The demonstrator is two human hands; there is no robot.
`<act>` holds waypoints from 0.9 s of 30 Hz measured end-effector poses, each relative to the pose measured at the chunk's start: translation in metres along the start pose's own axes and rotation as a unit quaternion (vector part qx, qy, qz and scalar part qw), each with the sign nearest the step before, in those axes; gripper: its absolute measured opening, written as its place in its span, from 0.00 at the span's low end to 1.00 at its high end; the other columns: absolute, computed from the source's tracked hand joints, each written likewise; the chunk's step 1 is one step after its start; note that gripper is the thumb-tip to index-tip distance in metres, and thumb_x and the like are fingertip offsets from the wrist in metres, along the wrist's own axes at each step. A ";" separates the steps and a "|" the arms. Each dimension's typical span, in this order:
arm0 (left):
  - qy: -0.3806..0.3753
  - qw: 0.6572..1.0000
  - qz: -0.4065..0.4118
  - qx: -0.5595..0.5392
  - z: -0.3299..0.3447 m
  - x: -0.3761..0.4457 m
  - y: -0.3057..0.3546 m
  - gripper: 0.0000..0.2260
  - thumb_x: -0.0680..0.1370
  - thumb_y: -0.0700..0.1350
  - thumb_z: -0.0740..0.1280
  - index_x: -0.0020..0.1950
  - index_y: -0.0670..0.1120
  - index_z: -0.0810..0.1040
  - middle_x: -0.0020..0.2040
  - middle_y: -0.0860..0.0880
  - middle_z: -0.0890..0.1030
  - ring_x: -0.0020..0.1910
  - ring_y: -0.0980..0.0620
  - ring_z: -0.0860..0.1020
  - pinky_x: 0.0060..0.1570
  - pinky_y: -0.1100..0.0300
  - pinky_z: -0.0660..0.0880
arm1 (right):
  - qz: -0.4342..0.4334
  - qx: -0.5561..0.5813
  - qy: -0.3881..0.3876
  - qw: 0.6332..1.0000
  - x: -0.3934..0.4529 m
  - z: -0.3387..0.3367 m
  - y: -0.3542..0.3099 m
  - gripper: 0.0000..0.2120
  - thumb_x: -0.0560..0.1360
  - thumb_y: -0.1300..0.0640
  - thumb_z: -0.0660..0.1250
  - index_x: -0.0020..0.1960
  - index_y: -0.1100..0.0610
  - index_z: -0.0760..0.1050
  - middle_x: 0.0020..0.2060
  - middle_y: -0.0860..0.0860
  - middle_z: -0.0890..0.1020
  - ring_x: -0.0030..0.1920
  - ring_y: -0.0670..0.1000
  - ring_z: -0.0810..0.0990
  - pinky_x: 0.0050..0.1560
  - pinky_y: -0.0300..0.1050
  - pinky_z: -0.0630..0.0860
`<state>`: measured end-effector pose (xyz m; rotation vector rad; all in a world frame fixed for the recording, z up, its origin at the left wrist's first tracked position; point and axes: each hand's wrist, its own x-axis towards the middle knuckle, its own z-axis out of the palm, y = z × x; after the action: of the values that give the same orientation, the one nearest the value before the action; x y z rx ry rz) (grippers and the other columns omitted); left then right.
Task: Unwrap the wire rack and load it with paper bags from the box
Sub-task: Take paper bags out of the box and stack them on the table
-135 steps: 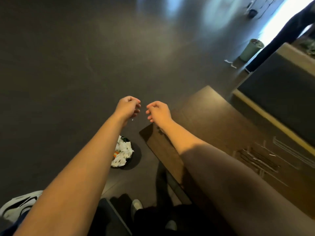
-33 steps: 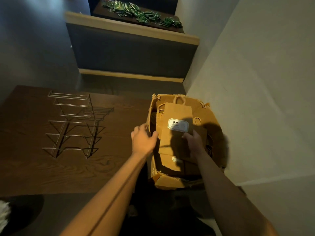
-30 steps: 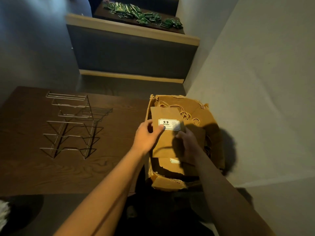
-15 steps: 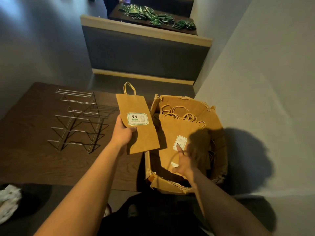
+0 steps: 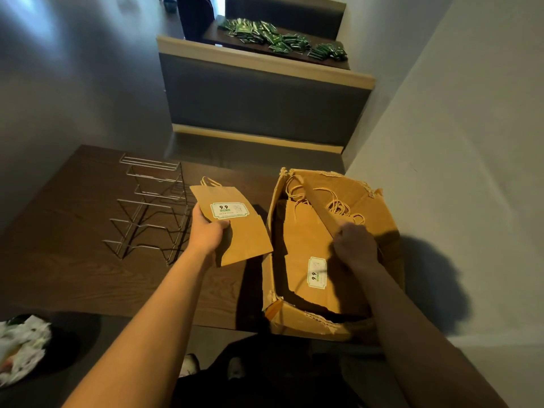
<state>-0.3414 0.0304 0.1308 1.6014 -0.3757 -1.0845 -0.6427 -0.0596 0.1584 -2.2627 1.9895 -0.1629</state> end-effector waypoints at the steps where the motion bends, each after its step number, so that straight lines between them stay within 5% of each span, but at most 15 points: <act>1: 0.006 1.000 -0.002 0.007 -0.001 -0.002 0.002 0.26 0.79 0.31 0.67 0.75 0.47 0.68 0.64 0.50 0.78 0.63 0.48 0.76 0.66 0.49 0.72 | 0.018 0.059 0.015 0.998 -0.002 -0.014 -0.007 0.14 0.81 0.56 0.60 0.59 0.58 0.81 0.44 0.56 0.83 0.44 0.57 0.82 0.40 0.46 0.77; 4: 0.021 0.997 0.017 0.069 -0.020 0.002 0.005 0.16 0.81 0.36 0.68 0.69 0.44 0.76 0.61 0.48 0.81 0.60 0.48 0.78 0.63 0.51 0.74 | -0.096 0.129 0.094 0.982 -0.004 -0.051 -0.046 0.15 0.82 0.59 0.62 0.67 0.59 0.79 0.55 0.59 0.84 0.52 0.60 0.83 0.49 0.41 0.78; 6: 0.038 0.989 0.048 0.135 -0.040 0.006 0.006 0.14 0.81 0.42 0.69 0.67 0.43 0.78 0.59 0.48 0.82 0.58 0.48 0.80 0.61 0.51 0.76 | -0.120 0.114 0.111 0.980 -0.005 -0.061 -0.079 0.15 0.83 0.58 0.61 0.65 0.57 0.80 0.52 0.58 0.84 0.49 0.60 0.82 0.43 0.35 0.76; 10: 0.049 0.969 0.067 0.233 -0.084 0.023 0.005 0.13 0.80 0.49 0.72 0.60 0.44 0.84 0.54 0.47 0.85 0.55 0.47 0.83 0.58 0.49 0.79 | -0.195 0.099 0.213 0.952 -0.014 -0.065 -0.139 0.14 0.83 0.60 0.61 0.66 0.58 0.80 0.39 0.54 0.81 0.36 0.52 0.78 0.33 0.41 0.74; 15: 0.045 0.923 0.016 0.382 -0.142 0.061 -0.019 0.26 0.71 0.69 0.70 0.55 0.49 0.84 0.61 0.47 0.80 0.65 0.42 0.74 0.66 0.41 0.74 | -0.159 0.101 0.116 0.975 -0.013 -0.097 -0.210 0.14 0.82 0.59 0.62 0.66 0.48 0.74 0.46 0.50 0.82 0.45 0.51 0.80 0.42 0.42 0.75; 19: -0.006 0.895 -0.031 0.445 -0.173 0.062 -0.031 0.09 0.77 0.60 0.72 0.51 0.57 0.81 0.59 0.49 0.80 0.68 0.43 0.72 0.68 0.40 0.69 | -0.157 0.141 0.092 0.973 0.003 -0.087 -0.251 0.14 0.83 0.59 0.59 0.60 0.49 0.82 0.56 0.47 0.84 0.57 0.51 0.81 0.51 0.40 0.68; 22: -0.053 0.876 -0.024 0.479 -0.187 0.071 -0.049 0.08 0.78 0.60 0.71 0.46 0.57 0.78 0.61 0.46 0.78 0.73 0.40 0.67 0.70 0.38 0.65 | -0.155 0.187 0.034 0.969 0.011 -0.049 -0.260 0.13 0.80 0.60 0.62 0.57 0.49 0.83 0.55 0.48 0.85 0.55 0.50 0.82 0.56 0.42 0.75; 25: -0.095 0.850 -0.023 0.518 -0.196 0.082 -0.057 0.13 0.79 0.59 0.69 0.60 0.54 0.80 0.72 0.44 0.71 0.79 0.38 0.57 0.74 0.35 0.60 | -0.163 0.223 0.006 0.961 0.008 -0.004 -0.255 0.13 0.74 0.57 0.67 0.56 0.50 0.83 0.51 0.50 0.85 0.48 0.51 0.81 0.52 0.53 0.80; 27: -0.100 0.839 -0.011 0.535 -0.199 0.088 -0.062 0.18 0.81 0.57 0.68 0.70 0.55 0.76 0.78 0.45 0.65 0.81 0.41 0.54 0.75 0.35 0.58 | -0.130 0.220 -0.004 0.967 0.007 0.018 -0.251 0.14 0.73 0.59 0.69 0.58 0.52 0.83 0.53 0.52 0.85 0.52 0.53 0.82 0.55 0.50 0.79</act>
<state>-0.1541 0.1081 0.0300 2.4510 -1.2772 -1.1170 -0.3929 -0.0345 0.1821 -2.2003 1.4558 -0.5592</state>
